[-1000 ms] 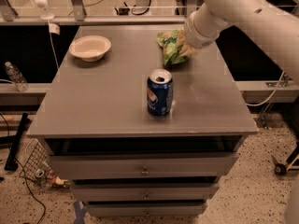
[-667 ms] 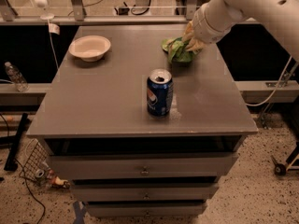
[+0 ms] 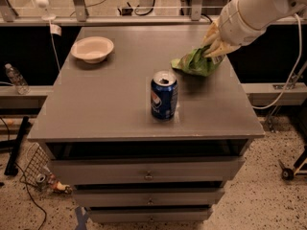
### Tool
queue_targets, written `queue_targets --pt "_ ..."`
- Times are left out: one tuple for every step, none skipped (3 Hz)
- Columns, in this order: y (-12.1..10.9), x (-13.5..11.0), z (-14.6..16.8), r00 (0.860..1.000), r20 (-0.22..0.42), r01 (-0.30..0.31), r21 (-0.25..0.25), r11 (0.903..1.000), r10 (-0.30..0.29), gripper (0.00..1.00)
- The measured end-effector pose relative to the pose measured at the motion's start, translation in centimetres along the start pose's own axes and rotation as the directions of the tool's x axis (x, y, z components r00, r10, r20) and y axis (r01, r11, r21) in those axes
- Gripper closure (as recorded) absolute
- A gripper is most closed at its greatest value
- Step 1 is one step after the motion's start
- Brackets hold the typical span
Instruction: Move green rice chip bag near pepsi can
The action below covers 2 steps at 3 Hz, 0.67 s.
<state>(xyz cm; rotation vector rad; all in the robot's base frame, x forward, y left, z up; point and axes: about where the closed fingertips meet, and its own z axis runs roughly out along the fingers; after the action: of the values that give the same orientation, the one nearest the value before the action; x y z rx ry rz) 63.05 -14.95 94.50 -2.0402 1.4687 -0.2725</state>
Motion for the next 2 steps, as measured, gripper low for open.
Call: queue_targets --pt "1.5 0.0 -0.7 1.000 0.006 0.007 -0.023 0.9997 -0.007 1.00" --pt "4.1 -0.1 -2.0 1.000 -0.002 0.002 -0.062 0.9981 -0.002 1.00"
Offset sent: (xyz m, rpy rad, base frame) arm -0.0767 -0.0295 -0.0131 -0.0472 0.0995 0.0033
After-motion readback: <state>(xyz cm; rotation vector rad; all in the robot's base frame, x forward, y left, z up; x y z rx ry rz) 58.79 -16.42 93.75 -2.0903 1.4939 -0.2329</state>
